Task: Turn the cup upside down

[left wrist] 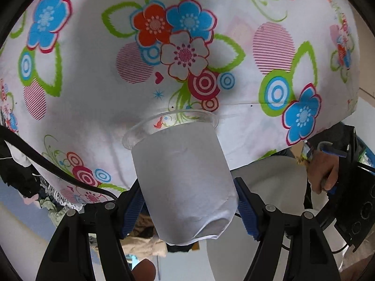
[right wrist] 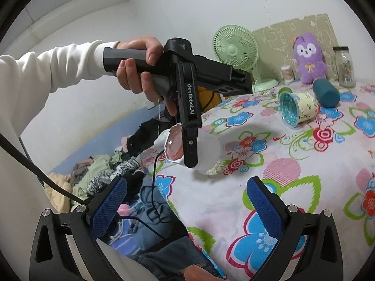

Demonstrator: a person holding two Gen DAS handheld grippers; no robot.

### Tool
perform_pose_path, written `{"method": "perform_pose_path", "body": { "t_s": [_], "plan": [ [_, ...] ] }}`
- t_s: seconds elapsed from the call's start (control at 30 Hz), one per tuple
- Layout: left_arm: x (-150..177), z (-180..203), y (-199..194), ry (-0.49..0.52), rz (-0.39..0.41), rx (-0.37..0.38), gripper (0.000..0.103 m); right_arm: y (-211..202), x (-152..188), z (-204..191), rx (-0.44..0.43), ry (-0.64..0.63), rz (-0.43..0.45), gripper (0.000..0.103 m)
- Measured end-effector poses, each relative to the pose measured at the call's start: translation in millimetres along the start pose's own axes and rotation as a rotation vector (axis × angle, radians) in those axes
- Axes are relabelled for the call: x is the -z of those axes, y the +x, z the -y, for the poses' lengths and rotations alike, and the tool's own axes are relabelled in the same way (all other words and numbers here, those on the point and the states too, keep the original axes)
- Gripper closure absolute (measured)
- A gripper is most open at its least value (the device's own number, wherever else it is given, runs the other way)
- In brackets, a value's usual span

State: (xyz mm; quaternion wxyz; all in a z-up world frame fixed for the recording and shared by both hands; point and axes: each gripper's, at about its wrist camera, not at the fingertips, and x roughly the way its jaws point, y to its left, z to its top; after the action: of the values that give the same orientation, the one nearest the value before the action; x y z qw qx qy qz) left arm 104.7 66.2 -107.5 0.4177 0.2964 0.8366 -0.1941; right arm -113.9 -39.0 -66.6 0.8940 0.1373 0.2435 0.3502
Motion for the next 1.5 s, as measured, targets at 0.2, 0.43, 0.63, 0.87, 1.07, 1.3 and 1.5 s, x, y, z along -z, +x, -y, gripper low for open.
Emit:
{"method": "perform_pose_path", "body": {
  "t_s": [0.2, 0.43, 0.63, 0.87, 1.07, 1.3, 1.5],
  "plan": [
    [-17, -1, -4, 0.005, -0.028, 0.024, 0.026, 2, -1, 3, 0.022, -0.010, -0.011, 0.000],
    [-24, -7, -4, 0.004, 0.004, 0.033, 0.025, 9, -7, 6, 0.067, -0.035, -0.026, 0.000],
    [-17, -16, -8, 0.016, 0.046, 0.030, 0.015, 14, -16, 9, 0.091, -0.032, -0.034, 0.000],
    [0, -28, -19, -0.017, 0.127, 0.054, 0.011, 20, -27, 12, 0.146, -0.021, -0.046, 0.000],
    [21, -46, -30, -0.077, 0.244, 0.095, 0.009, 31, -37, 12, 0.238, -0.012, -0.065, 0.000],
    [51, -51, -36, -0.081, 0.374, 0.097, 0.008, 43, -52, 17, 0.310, 0.032, -0.074, 0.000],
    [76, -50, -38, -0.089, 0.523, 0.086, 0.008, 52, -65, 21, 0.349, 0.060, -0.089, 0.000]
  ]
}}
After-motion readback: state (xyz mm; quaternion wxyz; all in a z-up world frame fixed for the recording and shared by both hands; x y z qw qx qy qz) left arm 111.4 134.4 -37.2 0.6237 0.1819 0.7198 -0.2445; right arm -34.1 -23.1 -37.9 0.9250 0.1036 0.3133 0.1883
